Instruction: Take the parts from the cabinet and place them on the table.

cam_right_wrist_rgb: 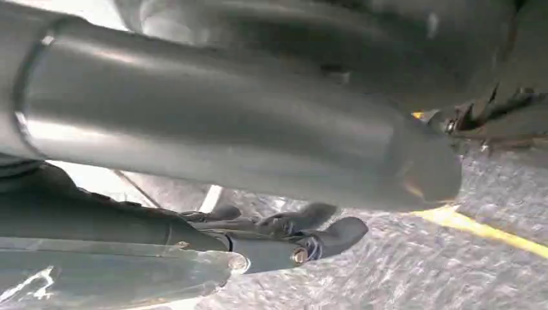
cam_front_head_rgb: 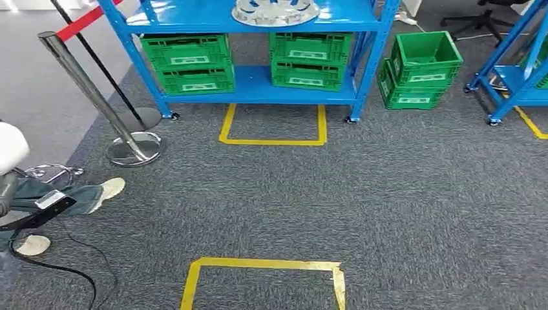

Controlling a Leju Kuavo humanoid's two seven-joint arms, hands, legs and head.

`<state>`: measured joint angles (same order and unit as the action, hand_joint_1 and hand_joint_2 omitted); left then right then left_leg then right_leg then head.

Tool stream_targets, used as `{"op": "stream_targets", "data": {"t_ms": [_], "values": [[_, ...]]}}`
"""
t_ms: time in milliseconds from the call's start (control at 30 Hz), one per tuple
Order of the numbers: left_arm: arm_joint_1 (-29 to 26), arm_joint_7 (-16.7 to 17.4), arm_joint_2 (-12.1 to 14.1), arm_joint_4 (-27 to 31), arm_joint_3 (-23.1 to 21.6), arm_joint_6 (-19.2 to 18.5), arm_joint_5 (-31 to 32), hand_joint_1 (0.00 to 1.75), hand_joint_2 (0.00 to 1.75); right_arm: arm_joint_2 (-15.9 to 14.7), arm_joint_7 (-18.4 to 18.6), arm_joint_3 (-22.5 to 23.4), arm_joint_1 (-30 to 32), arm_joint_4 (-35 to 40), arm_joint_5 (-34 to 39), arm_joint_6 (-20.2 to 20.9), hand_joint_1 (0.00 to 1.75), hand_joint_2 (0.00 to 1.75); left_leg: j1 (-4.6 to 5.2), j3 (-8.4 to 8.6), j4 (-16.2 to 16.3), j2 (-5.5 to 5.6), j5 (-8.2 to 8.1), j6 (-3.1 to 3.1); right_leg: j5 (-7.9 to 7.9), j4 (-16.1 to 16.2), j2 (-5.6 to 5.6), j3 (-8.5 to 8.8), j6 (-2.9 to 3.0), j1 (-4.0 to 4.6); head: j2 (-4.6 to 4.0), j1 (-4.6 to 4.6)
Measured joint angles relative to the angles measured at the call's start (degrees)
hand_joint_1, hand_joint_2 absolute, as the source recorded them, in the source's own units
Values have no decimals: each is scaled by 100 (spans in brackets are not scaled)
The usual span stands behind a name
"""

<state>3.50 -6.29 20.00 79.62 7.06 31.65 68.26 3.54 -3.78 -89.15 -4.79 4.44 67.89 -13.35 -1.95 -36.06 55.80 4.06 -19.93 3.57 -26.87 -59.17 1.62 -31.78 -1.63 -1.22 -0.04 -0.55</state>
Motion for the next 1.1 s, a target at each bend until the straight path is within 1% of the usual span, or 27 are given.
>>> {"op": "stream_targets", "data": {"t_ms": [33,67,133,167,200,233,267,300,333,367,400,500,533,567,600,667,700,733,800,833,867,900,967,1000,1033,1067,1100], "values": [[-3,4,2,0,7,0,2,175,175,0,0,0,-8,0,0,0,0,0,19,-52,132,-210,-129,0,20,4,-52,-8,47,10,0,11],[16,11,2,0,9,-2,9,175,175,0,2,0,-10,2,0,0,0,0,32,-189,449,-306,-362,5,31,6,-99,-24,91,22,0,31],[22,24,0,0,7,-4,22,175,175,0,5,0,-3,2,0,0,0,0,40,-606,1452,-339,-864,14,51,5,-211,-75,127,56,0,31],[8,37,0,0,4,-13,31,175,175,0,7,0,3,2,0,0,0,0,41,-747,1817,-339,-996,9,61,4,-273,-102,141,72,0,28],[-4,46,0,0,4,-26,33,175,175,0,7,0,7,2,0,0,0,0,44,-745,1882,-339,-985,-1,68,4,-337,-117,149,86,0,28],[-7,46,-2,0,2,-28,37,175,175,0,9,0,6,2,0,0,0,0,50,-615,1715,-344,-864,-21,71,4,-398,-127,151,95,0,28],[-4,48,0,0,4,-28,50,175,175,0,11,0,4,2,0,2,0,0,56,-379,1343,-360,-677,-45,73,4,-459,-126,148,103,0,28],[4,52,0,0,4,-28,52,175,175,0,11,0,-1,2,0,4,0,0,76,-56,820,-463,-473,-74,73,4,-519,-118,146,104,0,26],[21,57,0,2,7,-28,59,175,175,0,11,0,-8,2,0,7,0,0,112,237,359,-738,-359,-108,72,2,-578,-105,130,115,0,31],[65,59,0,2,2,-33,66,175,175,0,11,0,-12,2,0,9,0,0,198,311,123,-945,-448,-126,50,-35,-628,-120,84,175,0,50],[74,61,-4,2,-2,-35,66,175,175,0,11,0,-14,2,0,9,0,0,179,278,146,-841,-422,-179,59,-5,-675,-114,56,179,0,15],[40,63,0,2,9,-42,66,175,175,0,11,0,-15,2,0,9,0,0,183,241,110,-625,-379,-270,48,33,-888,-59,-16,173,0,26],[41,63,2,4,9,-42,66,175,175,0,9,0,-17,2,0,9,0,0,150,244,97,-566,-355,-307,-28,-53,-656,-117,-75,147,0,7],[61,63,2,4,6,-42,68,175,175,0,4,0,-18,2,0,9,0,0,137,235,97,-513,-344,-341,-220,-299,-399,-212,-93,140,0,-7],[62,63,-9,2,0,-42,68,175,175,0,5,0,-15,2,0,9,0,0,134,221,97,-446,-335,-362,-461,-760,-255,-412,-99,136,0,-22],[49,63,-18,2,-7,-44,68,175,175,0,7,-2,3,2,2,9,0,0,143,191,101,-311,-319,-383,-809,-1637,-185,-830,-102,139,0,-24],[41,63,-20,2,-9,-46,68,175,175,0,7,0,9,2,0,9,0,0,146,181,102,-229,-311,-384,-803,-1804,-181,-927,-90,143,0,-22],[36,63,-20,2,-9,-50,68,175,175,0,7,-2,10,2,0,7,0,0,147,181,104,-145,-301,-377,-648,-1654,-177,-864,-78,145,0,-22],[39,66,-20,2,-7,-52,68,175,175,0,9,-2,1,2,0,4,0,0,141,185,107,14,-288,-358,-132,-745,-86,-422,-35,141,0,-24],[41,72,-20,2,-4,-52,68,175,175,0,9,0,-6,2,0,4,0,0,133,184,110,81,-279,-343,73,-243,119,-169,-17,127,0,-26],[44,81,-20,2,2,-55,66,175,175,-2,13,0,-13,2,0,4,0,0,160,155,123,142,-270,-307,-11,-2,381,-65,8,98,0,-18],[53,83,-17,2,4,-61,66,175,175,0,15,0,-13,2,0,4,0,0,138,122,128,211,-253,-270,1,32,312,-30,-4,95,0,-13],[34,83,-11,2,17,-68,66,175,175,-2,31,-2,-14,2,0,4,0,0,97,95,74,334,-188,-175,22,25,201,-22,53,138,0,-15],[19,83,4,2,28,-68,66,175,175,-2,31,0,-14,2,0,2,0,0,99,87,59,402,-163,-136,55,59,134,-12,99,121,0,-20],[-4,83,20,2,44,-68,66,175,175,-4,31,-2,-21,4,0,0,0,0,98,67,104,240,-194,-139,92,100,57,-1,141,92,0,-11],[27,83,35,2,63,-70,66,175,175,-7,24,0,-23,4,0,0,0,0,134,-27,303,-100,-365,-109,101,116,-5,1,168,97,0,29],[60,83,26,2,63,-72,66,175,175,-7,24,0,-18,4,0,2,0,0,133,-211,708,-247,-612,-81,104,116,-81,-6,181,105,-2,41]]}}
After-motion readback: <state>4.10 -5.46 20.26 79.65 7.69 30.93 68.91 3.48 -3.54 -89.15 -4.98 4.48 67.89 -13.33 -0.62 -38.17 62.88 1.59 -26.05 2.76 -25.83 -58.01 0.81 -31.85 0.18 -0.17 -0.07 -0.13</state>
